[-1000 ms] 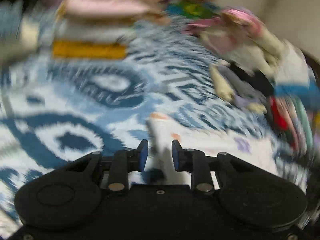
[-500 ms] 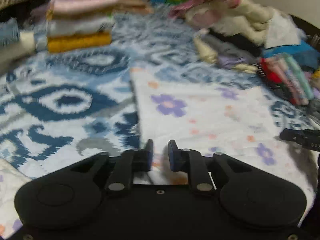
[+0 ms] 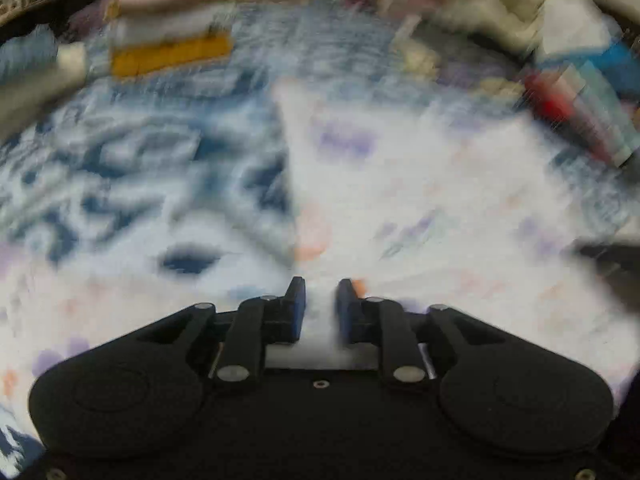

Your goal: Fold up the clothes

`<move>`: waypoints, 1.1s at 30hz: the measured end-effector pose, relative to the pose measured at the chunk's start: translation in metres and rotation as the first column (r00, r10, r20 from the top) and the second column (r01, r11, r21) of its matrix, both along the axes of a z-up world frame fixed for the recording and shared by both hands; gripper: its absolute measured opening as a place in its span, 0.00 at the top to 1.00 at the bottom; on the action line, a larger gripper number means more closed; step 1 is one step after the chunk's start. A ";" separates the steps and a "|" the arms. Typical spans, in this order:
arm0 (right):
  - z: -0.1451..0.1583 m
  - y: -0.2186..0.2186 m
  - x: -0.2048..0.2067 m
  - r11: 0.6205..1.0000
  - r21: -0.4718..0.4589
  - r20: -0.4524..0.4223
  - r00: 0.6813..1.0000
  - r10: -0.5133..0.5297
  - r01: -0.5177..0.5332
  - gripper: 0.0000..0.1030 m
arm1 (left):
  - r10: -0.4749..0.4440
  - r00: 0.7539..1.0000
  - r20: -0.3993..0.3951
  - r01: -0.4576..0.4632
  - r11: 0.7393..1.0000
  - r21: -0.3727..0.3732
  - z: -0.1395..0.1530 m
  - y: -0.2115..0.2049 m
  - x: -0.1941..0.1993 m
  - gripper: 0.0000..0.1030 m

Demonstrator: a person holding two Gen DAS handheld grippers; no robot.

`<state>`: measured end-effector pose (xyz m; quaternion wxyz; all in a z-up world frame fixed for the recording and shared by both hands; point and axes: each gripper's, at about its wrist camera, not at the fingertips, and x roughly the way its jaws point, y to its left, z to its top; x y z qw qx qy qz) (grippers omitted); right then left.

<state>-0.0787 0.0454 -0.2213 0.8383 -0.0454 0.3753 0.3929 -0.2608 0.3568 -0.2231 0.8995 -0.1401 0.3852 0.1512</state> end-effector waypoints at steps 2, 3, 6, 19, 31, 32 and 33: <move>0.007 -0.003 0.001 1.000 0.022 -0.009 1.000 -0.004 0.004 0.73 | 0.015 0.999 0.049 -0.013 0.999 -0.044 0.015 0.009 -0.006 0.77; 0.010 -0.005 0.003 0.999 0.041 -0.010 1.000 -0.013 0.013 0.73 | 0.026 0.995 0.093 -0.021 0.999 -0.047 0.024 0.015 -0.012 0.77; 0.024 -0.006 0.013 0.995 0.087 0.014 0.999 -0.051 0.049 0.73 | 0.086 0.980 0.177 -0.091 0.996 0.023 0.049 0.035 -0.020 0.77; 0.042 0.070 0.084 0.999 -0.042 0.195 0.980 0.030 -0.022 0.73 | -0.045 0.984 0.172 0.022 0.991 0.132 0.055 0.057 0.096 0.77; -0.014 0.073 0.144 0.999 -0.006 0.020 0.999 -0.033 0.033 0.71 | -0.015 0.997 0.070 0.011 0.999 0.050 -0.003 0.088 0.123 0.77; -0.013 0.074 0.143 0.999 -0.010 0.027 0.999 -0.035 0.035 0.71 | -0.012 0.997 0.073 0.009 0.999 0.041 -0.002 0.089 0.122 0.77; -0.012 0.073 0.142 0.999 -0.008 0.025 0.999 -0.039 0.039 0.71 | -0.010 0.997 0.078 0.008 1.000 0.029 -0.001 0.092 0.121 0.77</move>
